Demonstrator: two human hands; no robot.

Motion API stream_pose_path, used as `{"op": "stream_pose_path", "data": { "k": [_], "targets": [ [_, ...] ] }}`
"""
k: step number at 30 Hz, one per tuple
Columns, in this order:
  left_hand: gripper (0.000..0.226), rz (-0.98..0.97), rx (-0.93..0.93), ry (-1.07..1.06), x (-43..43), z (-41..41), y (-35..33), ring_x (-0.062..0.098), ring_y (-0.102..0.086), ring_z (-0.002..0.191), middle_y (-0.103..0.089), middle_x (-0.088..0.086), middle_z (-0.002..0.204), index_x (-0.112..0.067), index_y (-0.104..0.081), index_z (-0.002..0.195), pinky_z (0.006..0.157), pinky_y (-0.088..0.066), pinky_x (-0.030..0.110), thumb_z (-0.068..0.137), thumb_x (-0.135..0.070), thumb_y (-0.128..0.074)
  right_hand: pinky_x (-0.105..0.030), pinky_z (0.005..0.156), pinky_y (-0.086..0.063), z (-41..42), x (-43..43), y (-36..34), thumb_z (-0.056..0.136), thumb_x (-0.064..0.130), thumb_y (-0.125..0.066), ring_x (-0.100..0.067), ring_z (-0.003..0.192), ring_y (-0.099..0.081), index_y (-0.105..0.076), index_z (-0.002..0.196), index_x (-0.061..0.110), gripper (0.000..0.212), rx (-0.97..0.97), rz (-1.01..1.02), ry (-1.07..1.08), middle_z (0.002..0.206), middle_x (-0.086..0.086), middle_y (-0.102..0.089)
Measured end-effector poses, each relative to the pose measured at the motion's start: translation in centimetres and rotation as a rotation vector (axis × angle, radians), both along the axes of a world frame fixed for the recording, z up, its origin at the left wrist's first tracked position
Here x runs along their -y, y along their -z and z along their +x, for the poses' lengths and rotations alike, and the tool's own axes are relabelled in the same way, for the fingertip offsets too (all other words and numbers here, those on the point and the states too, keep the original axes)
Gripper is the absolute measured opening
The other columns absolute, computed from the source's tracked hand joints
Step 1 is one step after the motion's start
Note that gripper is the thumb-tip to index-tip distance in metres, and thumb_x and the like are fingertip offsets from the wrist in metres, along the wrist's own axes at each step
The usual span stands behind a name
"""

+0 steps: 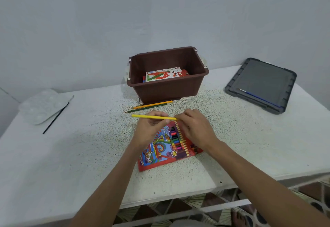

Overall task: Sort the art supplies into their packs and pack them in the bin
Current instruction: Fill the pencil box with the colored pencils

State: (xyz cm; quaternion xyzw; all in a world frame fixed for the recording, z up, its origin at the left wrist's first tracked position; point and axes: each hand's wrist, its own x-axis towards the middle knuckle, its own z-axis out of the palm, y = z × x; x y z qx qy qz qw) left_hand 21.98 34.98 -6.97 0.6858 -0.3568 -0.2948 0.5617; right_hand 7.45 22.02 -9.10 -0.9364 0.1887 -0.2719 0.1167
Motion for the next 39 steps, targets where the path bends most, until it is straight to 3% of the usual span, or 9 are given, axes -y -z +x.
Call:
{"op": "stream_pose_path", "data": {
  "k": [2, 4, 6, 11, 16, 24, 29, 35, 39],
  "targets": [
    [0.02, 0.114, 0.261, -0.003, -0.6, 1.0, 1.0, 0.008, -0.068, 0.092, -0.072, -0.006, 0.101, -0.025, -0.069, 0.102, 0.084, -0.058, 0.04, 0.085, -0.035, -0.073, -0.028, 0.065, -0.039, -0.8, 1.2, 0.1, 0.088, 0.023, -0.065, -0.019, 0.077, -0.054, -0.071, 0.104, 0.014, 0.019, -0.042, -0.061, 0.049, 0.089, -0.002, -0.066],
    [0.043, 0.208, 0.588, -0.001, -1.6, 2.4, 2.6, 0.008, -0.06, 0.107, -0.066, -0.007, 0.118, -0.027, -0.067, 0.113, 0.094, -0.05, 0.038, 0.084, -0.058, -0.063, -0.027, 0.062, -0.036, -2.0, 2.9, 0.2, 0.079, 0.015, -0.077, -0.021, 0.071, -0.056, -0.073, 0.1, 0.011, 0.022, -0.098, -0.113, 0.123, 0.086, -0.006, -0.069],
    [0.062, 0.263, 0.736, -0.016, -2.9, 3.7, 4.5, 0.015, -0.053, 0.121, -0.059, -0.002, 0.132, -0.026, -0.064, 0.122, 0.103, -0.042, 0.045, 0.082, -0.071, -0.047, -0.027, 0.06, -0.034, -3.5, 4.7, 0.3, 0.077, 0.007, -0.079, -0.024, 0.067, -0.057, -0.074, 0.1, 0.01, 0.023, -0.159, -0.156, 0.22, 0.085, -0.009, -0.07],
    [0.068, 0.3, 0.778, -0.043, -4.2, 4.1, 6.2, 0.018, -0.047, 0.129, -0.051, -0.001, 0.142, -0.027, -0.063, 0.124, 0.109, -0.035, 0.051, 0.082, -0.075, -0.039, -0.037, 0.057, -0.047, -7.1, 8.5, 0.4, 0.079, 0.0, -0.073, -0.035, 0.071, -0.06, -0.073, 0.104, 0.004, 0.025, -0.274, -0.237, 0.392, 0.092, -0.019, -0.067],
    [0.065, 0.288, 0.767, -0.044, -3.9, 4.5, 6.4, 0.015, -0.047, 0.129, -0.051, -0.004, 0.142, -0.029, -0.063, 0.124, 0.108, -0.035, 0.052, 0.082, -0.074, -0.041, -0.038, 0.056, -0.042, -7.9, 9.8, 0.5, 0.082, 0.0, -0.068, -0.037, 0.073, -0.058, -0.071, 0.107, 0.005, 0.026, -0.344, -0.254, 0.429, 0.096, -0.02, -0.063],
    [0.073, 0.304, 0.79, -0.041, -3.9, 4.4, 6.6, 0.015, -0.045, 0.131, -0.049, -0.004, 0.145, -0.029, -0.061, 0.126, 0.109, -0.032, 0.048, 0.08, -0.08, -0.035, -0.028, 0.058, -0.039, -4.8, 4.5, 1.8, 0.084, 0.018, -0.074, -0.023, 0.068, -0.056, -0.07, 0.113, 0.015, 0.03, -0.274, -0.164, 0.259, 0.087, -0.011, -0.062],
    [0.074, 0.314, 0.799, -0.051, -3.9, 4.3, 6.6, 0.015, -0.045, 0.132, -0.048, -0.004, 0.146, -0.028, -0.061, 0.127, 0.11, -0.03, 0.048, 0.08, -0.078, -0.035, -0.029, 0.07, -0.047, -2.9, 2.1, 2.9, 0.078, 0.025, -0.079, -0.021, 0.086, -0.059, -0.062, 0.122, 0.015, 0.048, -0.194, -0.01, 0.114, 0.101, -0.006, -0.064],
    [0.074, 0.308, 0.799, -0.053, -3.9, 4.4, 6.7, 0.015, -0.045, 0.131, -0.048, -0.004, 0.146, -0.028, -0.061, 0.127, 0.11, -0.034, 0.048, 0.08, -0.079, -0.036, -0.038, 0.075, -0.051, -2.8, 1.7, 3.8, 0.088, 0.029, -0.05, -0.024, 0.091, -0.055, -0.065, 0.122, 0.011, 0.041, -0.1, 0.03, 0.028, 0.113, -0.008, -0.062],
    [0.073, 0.309, 0.789, -0.055, -3.9, 4.5, 6.8, 0.014, -0.046, 0.13, -0.048, -0.005, 0.145, -0.029, -0.061, 0.127, 0.109, -0.036, 0.048, 0.08, -0.079, -0.037, -0.035, 0.07, -0.046, -3.2, 1.7, 4.0, 0.09, 0.033, -0.035, -0.023, 0.086, -0.053, -0.069, 0.119, 0.014, 0.049, -0.074, 0.069, 0.004, 0.105, -0.011, -0.059]
  ]
}}
